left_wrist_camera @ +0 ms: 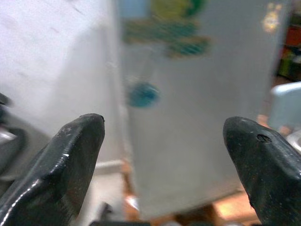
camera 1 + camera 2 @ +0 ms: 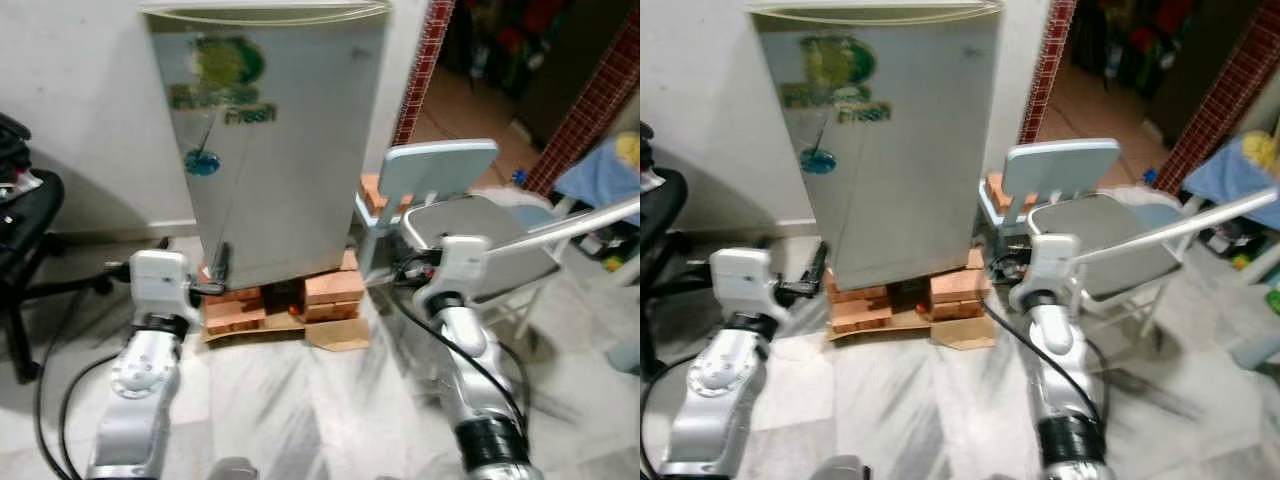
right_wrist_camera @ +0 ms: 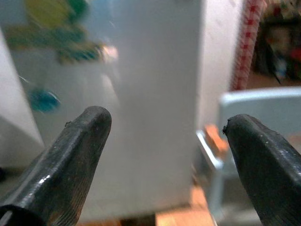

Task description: Restocking fridge

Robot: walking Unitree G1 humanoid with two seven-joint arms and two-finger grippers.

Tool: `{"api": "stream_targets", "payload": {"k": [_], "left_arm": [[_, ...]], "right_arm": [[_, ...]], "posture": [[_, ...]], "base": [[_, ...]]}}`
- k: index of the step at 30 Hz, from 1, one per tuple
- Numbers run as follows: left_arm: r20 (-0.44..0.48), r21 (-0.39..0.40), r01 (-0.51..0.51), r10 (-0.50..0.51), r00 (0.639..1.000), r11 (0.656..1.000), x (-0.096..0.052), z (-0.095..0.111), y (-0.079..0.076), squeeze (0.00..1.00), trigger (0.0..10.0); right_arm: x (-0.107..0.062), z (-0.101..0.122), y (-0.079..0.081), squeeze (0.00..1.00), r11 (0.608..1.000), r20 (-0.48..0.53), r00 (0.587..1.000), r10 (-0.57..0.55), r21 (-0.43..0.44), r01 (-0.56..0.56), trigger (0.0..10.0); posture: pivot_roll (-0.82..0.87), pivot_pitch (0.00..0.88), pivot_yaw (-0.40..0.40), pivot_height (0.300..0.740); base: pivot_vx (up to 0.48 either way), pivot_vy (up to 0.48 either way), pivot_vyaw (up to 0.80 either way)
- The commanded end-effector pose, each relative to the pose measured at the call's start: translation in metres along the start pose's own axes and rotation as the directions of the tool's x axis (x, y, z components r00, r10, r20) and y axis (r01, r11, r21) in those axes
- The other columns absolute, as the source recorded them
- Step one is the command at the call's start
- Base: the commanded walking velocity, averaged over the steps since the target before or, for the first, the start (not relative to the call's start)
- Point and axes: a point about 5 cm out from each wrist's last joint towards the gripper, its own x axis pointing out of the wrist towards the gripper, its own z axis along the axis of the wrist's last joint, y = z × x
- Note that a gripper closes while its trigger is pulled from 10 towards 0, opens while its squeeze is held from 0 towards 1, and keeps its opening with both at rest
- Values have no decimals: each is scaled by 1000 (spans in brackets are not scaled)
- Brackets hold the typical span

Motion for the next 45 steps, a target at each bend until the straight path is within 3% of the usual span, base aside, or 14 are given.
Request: {"api": "stream_targets", "payload": {"k": [1,4,9,12,15,19,30,34,45], "left_arm": [[24,-2,18,-18,1000,1000,13,7,-3,0,10000],[34,-12,16,-16,999,1000,17,11,-2,0,10000],[-25,3,46,-46,999,999,7,-11,-7,0,10000],[-51,-3,39,-39,998,999,3,-16,-9,0,10000],[-48,39,2,0,999,999,-2,-23,-6,0,10000],[-104,-31,61,-64,992,998,-14,-33,-6,0,10000],[-82,-15,47,-48,995,999,-11,-29,-1,0,10000],[-82,33,84,-81,993,996,-12,-30,-2,0,10000],[-87,57,174,-169,982,983,-5,-30,-11,0,10000]], "right_arm": [[6,5,-16,0,998,22,998,-61,-23,61,10000],[9,5,-14,0,998,28,998,-58,-22,59,10000],[0,-9,-11,0,999,-17,999,-43,7,43,10000],[-1,-5,-16,0,998,-7,998,-59,18,59,10000],[-4,-2,-17,0,999,2,999,-39,10,39,10000],[-7,-10,-16,0,998,-29,999,-45,44,46,10000],[-6,-3,-12,0,999,-13,1000,1,39,0,10000],[-9,-2,-14,0,999,5,1000,-30,43,30,10000],[-14,-5,-13,0,995,38,995,-90,37,88,10000]], "posture": [[126,0,-28,740],[126,0,-38,740],[126,0,-61,740],[120,0,-72,740],[127,0,-79,740],[133,0,-86,740],[139,0,-95,740],[136,0,-73,740],[112,0,39,740]], "base": [[0,480,0],[0,480,0],[0,480,-408],[0,480,-800],[0,480,-800],[0,480,-800],[147,423,-800],[0,428,-714],[23,382,0]]}}
